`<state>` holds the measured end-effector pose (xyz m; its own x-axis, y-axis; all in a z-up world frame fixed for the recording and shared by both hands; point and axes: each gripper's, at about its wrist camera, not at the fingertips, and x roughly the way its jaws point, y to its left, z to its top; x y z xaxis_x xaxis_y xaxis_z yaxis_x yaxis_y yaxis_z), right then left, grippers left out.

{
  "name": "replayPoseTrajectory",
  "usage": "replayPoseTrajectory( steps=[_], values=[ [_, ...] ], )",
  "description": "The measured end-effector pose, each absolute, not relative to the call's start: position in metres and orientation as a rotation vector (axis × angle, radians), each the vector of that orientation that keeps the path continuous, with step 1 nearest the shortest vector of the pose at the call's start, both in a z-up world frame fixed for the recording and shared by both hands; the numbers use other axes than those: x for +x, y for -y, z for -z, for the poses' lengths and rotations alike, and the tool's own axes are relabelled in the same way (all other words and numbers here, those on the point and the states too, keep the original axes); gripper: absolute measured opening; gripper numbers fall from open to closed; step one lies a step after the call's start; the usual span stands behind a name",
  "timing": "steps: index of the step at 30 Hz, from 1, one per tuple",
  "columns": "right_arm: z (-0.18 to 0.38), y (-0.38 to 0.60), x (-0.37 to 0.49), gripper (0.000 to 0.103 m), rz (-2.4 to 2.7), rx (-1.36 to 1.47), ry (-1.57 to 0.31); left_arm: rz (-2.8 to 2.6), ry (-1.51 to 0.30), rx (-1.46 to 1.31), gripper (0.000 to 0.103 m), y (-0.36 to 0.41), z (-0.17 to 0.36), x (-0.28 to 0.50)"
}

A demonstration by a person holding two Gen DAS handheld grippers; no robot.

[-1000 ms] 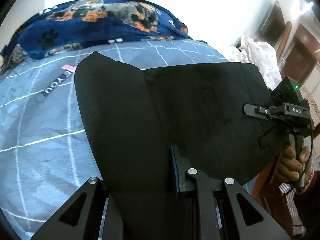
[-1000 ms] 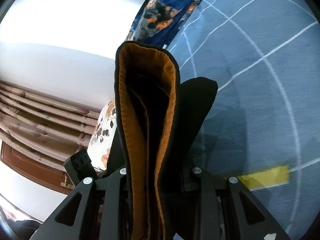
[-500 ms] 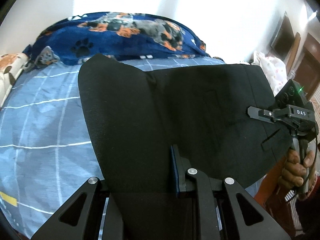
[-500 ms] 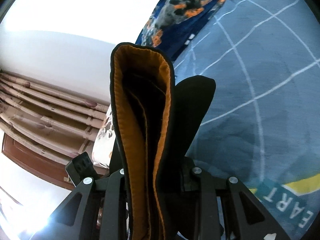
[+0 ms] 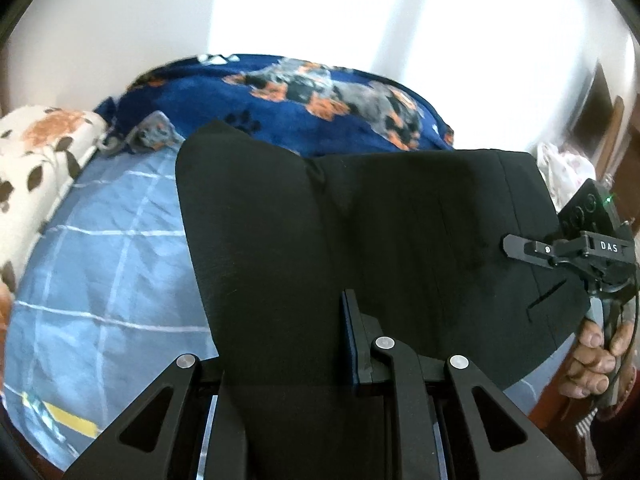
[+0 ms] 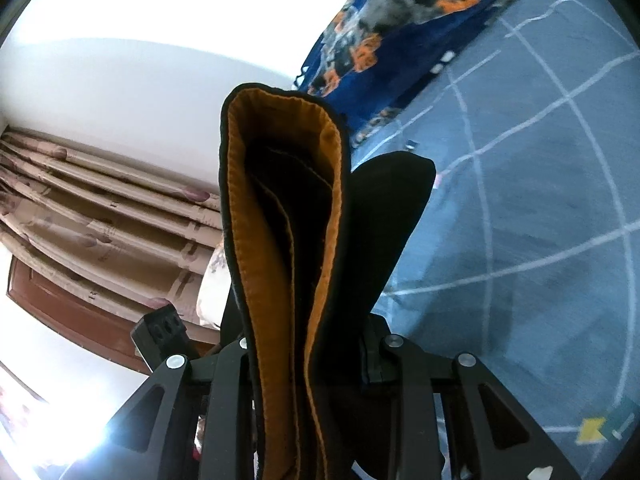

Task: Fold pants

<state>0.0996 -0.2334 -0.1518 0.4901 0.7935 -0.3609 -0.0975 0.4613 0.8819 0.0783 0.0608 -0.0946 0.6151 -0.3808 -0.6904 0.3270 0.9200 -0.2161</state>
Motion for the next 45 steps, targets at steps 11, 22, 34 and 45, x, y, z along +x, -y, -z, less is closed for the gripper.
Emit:
replayPoseTrajectory(
  steps=[11,22,34,45],
  values=[
    [0.145,0.189,0.165,0.025,-0.732,0.94,-0.882,0.298,-0.736,-0.04,0.019,-0.103,0.075,0.121],
    [0.162,0.169,0.22,0.025,-0.752,0.949,-0.896,0.233,-0.733,-0.039,0.019,-0.126,0.088,0.177],
    [0.177,0.171,0.257,0.025,-0.721,0.92,-0.914,0.228,-0.748,-0.024,0.019,-0.121,0.11,0.223],
    [0.189,0.183,0.272,0.025,-0.688,0.902,-0.926,0.235,-0.772,-0.021,0.019,-0.109,0.131,0.249]
  ],
)
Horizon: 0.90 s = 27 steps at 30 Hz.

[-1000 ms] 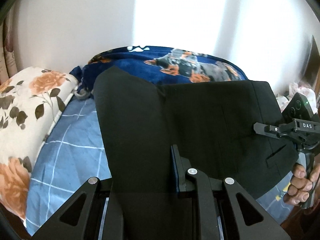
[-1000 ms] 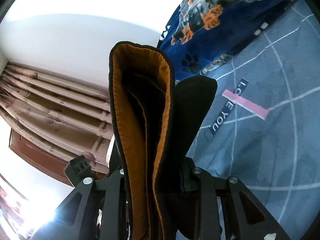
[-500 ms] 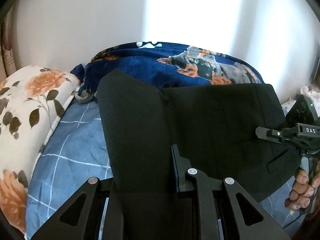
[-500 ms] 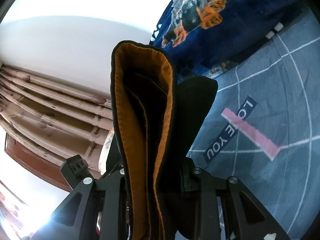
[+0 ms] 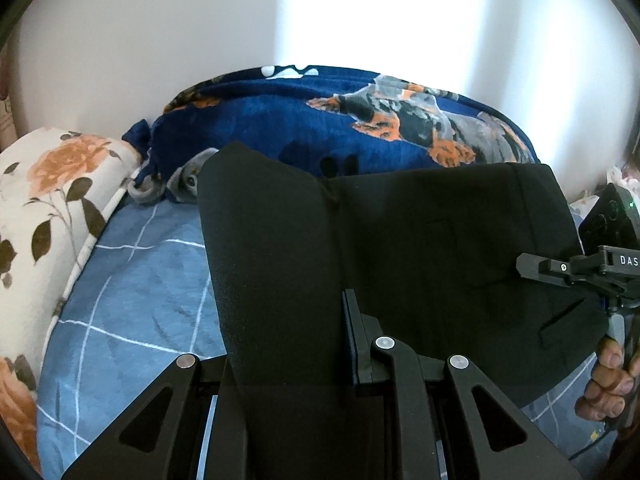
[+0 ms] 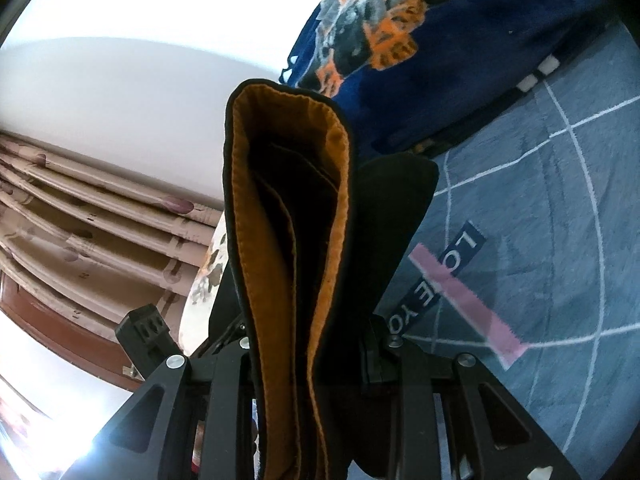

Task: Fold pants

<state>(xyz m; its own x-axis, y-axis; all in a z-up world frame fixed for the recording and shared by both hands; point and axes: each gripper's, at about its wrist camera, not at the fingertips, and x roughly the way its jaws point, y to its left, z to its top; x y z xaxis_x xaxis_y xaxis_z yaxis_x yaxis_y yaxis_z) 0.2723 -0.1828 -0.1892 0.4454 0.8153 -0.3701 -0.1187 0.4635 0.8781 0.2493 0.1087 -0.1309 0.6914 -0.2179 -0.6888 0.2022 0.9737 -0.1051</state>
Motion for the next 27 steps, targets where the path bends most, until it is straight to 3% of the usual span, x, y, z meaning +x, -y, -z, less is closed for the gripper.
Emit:
replayPoseTrajectory(
  steps=[21,27],
  values=[
    [0.235,0.198,0.296,0.025,-0.603,0.93,-0.99,0.202,-0.883,-0.083,0.023,-0.114,0.186,0.281],
    [0.248,0.203,0.298,0.025,-0.582,0.927,-1.007,0.158,-0.86,-0.043,0.045,-0.116,0.194,0.279]
  ],
)
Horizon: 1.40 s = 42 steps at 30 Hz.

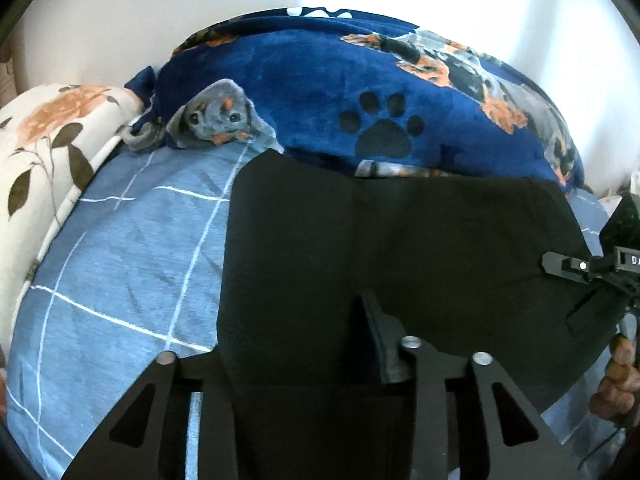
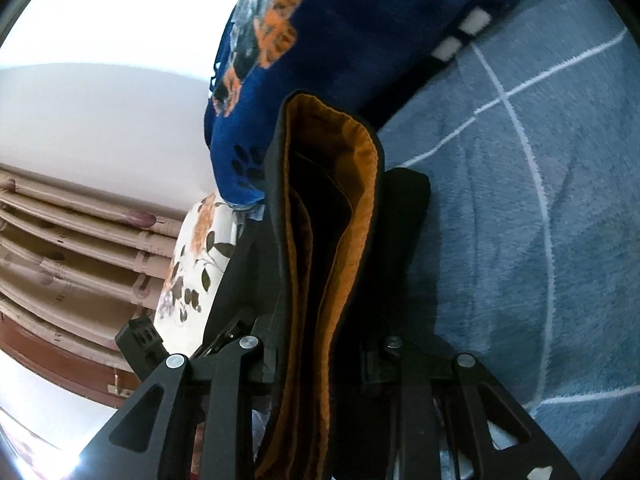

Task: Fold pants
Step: 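Lay the waistband down onto the folded pants and open the right tool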

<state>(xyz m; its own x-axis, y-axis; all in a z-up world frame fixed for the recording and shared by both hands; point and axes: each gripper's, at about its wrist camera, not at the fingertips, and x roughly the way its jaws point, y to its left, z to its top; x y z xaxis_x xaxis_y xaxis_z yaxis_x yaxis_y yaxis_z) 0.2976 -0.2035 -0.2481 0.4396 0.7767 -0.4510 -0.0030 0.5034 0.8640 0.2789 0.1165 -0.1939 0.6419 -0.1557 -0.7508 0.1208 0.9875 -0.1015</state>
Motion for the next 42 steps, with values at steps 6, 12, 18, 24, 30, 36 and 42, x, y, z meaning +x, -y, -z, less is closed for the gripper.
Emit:
replayPoseTrajectory(
  steps=[6,12,18,24,30,36,42],
  values=[
    [0.252,0.207,0.298,0.026,-0.554,0.876,-1.018,0.13,-0.856,-0.075,0.062,-0.126,0.205,0.278],
    [0.245,0.194,0.296,0.028,-0.508,0.739,-1.008,0.074,-0.842,-0.052,0.077,-0.126,0.21,0.275],
    [0.239,0.185,0.292,0.03,-0.466,0.674,-0.972,0.046,-0.834,-0.038,0.08,-0.125,0.211,0.274],
    [0.231,0.176,0.286,0.035,-0.396,0.583,-0.937,0.03,-0.828,-0.029,0.083,-0.123,0.211,0.274],
    [0.224,0.166,0.279,0.044,-0.308,0.486,-0.9,0.01,-0.826,-0.019,0.085,-0.122,0.211,0.274],
    [0.218,0.146,0.276,0.069,-0.227,0.342,-0.882,-0.002,-0.83,-0.024,0.089,-0.123,0.212,0.274],
    [0.216,0.121,0.276,0.093,-0.133,0.164,-0.892,-0.015,-0.834,-0.025,0.092,-0.125,0.212,0.275]
  ],
)
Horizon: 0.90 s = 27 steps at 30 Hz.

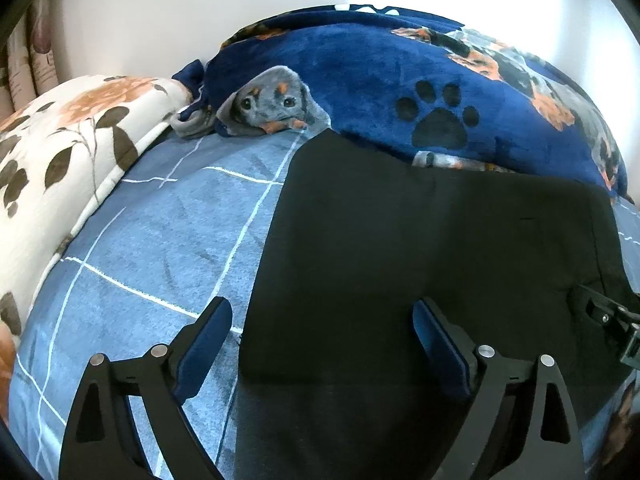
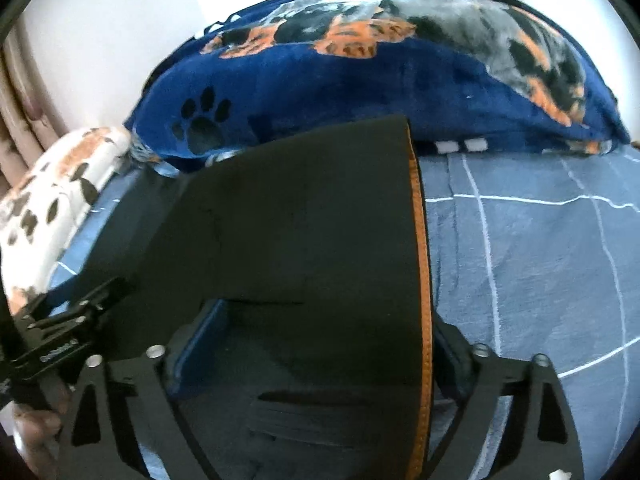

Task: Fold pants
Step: 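Lay the waistband down onto the folded pants and open the right tool, then lift both open tools away from the folded pants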

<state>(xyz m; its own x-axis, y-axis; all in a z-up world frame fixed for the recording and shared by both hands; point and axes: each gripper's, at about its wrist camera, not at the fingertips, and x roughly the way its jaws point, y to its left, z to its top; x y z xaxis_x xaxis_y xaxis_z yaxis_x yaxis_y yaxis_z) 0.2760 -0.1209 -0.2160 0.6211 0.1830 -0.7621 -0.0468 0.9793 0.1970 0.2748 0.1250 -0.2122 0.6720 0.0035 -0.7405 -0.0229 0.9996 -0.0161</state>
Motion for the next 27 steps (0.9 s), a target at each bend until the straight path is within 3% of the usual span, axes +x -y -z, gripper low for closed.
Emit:
replayPoseTrajectory(
  steps=[7,18,27],
  values=[
    [0.214,0.107,0.275,0.101,-0.021,0.067,-0.866,-0.04,-0.834,-0.009,0.097,-0.124,0.212,0.274],
    [0.211,0.114,0.27,0.101,-0.004,0.071,-0.853,-0.076,-0.829,-0.014,0.103,-0.126,0.211,0.271],
    [0.156,0.128,0.188,0.101,0.041,0.18,-0.701,-0.101,-0.709,0.129,0.103,-0.113,0.19,0.231]
  ],
)
